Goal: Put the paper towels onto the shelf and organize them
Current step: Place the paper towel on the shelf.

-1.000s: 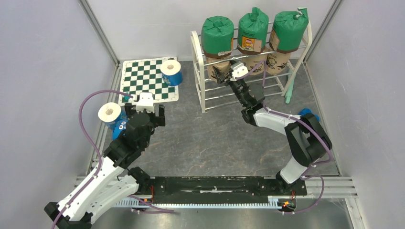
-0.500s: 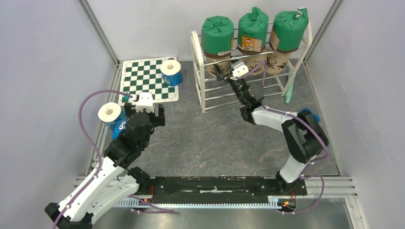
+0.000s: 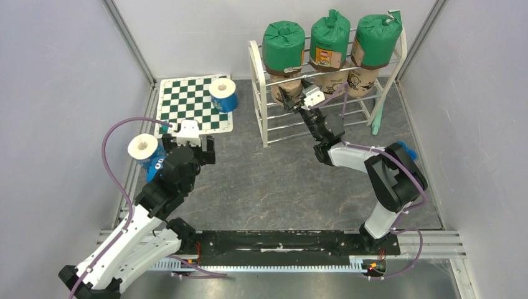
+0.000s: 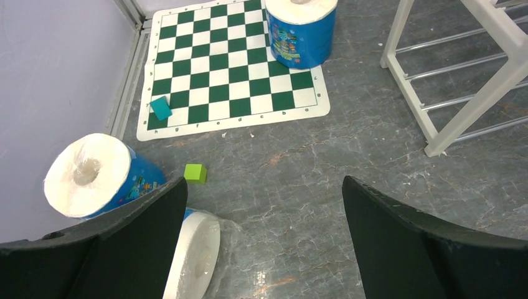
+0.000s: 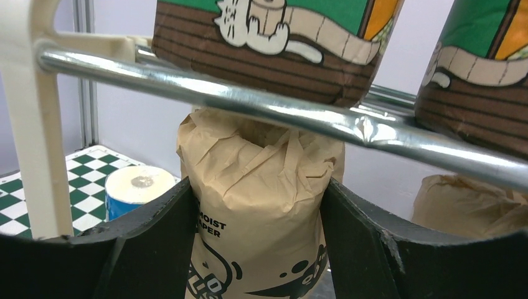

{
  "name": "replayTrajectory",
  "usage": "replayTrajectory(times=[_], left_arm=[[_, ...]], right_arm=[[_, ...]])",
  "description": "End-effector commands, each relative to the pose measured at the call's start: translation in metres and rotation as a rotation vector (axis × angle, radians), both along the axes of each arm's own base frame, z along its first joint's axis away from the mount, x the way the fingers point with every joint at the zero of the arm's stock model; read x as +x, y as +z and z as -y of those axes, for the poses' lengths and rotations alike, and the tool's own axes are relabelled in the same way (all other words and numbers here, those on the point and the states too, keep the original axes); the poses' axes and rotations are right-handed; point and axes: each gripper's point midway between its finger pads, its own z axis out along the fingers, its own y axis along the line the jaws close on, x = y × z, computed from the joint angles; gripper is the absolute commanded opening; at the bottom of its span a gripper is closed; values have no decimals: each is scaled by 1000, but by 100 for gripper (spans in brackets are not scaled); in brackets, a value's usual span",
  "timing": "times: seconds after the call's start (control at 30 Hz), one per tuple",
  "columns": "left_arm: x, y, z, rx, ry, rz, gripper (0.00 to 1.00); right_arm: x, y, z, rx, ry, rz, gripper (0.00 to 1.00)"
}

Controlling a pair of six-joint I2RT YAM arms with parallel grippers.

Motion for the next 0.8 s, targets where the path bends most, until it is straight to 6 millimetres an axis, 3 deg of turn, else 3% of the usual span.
replayTrajectory(times=[0.0,0.33,0.77], left_arm=[[4,8,3,-57,4,38,100],[4,6,4,-54,-1,32,100],[5,5,5,-55,-9,26,100]], right_arm=[[-11,22,9,61,-4,92,44],[-8,7,9,60,-8,65,53],[-11,11,11,81,-4,64,87]])
